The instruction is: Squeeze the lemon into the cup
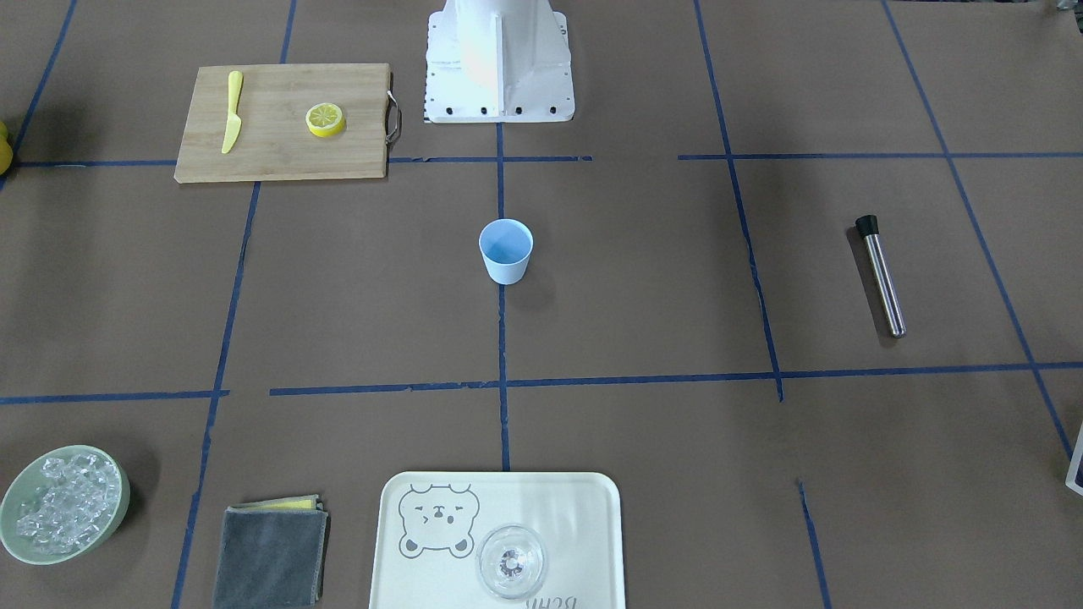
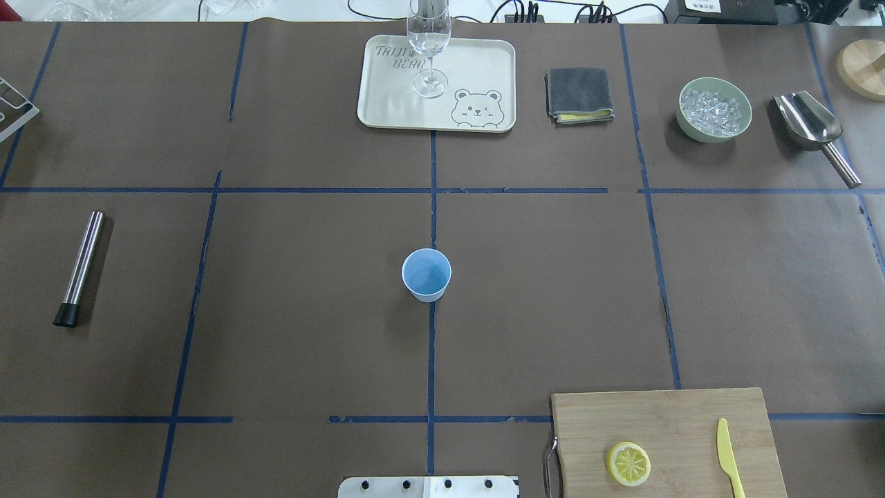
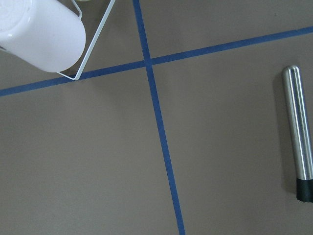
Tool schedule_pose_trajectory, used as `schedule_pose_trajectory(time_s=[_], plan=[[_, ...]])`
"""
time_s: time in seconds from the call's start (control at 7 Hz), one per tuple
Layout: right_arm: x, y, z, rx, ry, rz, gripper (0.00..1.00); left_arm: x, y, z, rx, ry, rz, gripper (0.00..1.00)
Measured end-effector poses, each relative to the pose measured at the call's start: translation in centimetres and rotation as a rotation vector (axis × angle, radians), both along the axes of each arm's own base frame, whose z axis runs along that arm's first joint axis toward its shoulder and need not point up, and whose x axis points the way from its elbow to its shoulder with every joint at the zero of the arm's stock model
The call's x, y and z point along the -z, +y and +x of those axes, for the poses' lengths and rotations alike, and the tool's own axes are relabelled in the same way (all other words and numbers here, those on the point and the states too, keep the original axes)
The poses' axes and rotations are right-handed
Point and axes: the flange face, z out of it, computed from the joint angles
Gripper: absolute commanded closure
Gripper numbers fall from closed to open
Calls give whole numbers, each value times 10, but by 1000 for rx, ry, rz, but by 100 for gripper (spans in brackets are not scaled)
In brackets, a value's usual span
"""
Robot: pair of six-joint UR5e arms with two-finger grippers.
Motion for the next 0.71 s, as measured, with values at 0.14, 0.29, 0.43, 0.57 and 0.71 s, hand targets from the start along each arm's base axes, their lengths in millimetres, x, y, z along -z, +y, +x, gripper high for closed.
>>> schedule_pose_trajectory(time_s=[0.14,0.29,0.43,0.57,0.71], plan=[[0,0,0,1,1,2,0,7,1,-1,0,-2,17,0],[1,0,-1,3,0,4,0,13,3,-1,-1,-4,36,0],[2,0,-1,6,-1,6,0,16,4,-1,-1,-5,46,0],[3,0,-5,15,-5,9,0,18,5,-2,-2,-5,53,0],[6,-2,-12,31,-8,19,0,21,5,-2,-3,-2,62,0]])
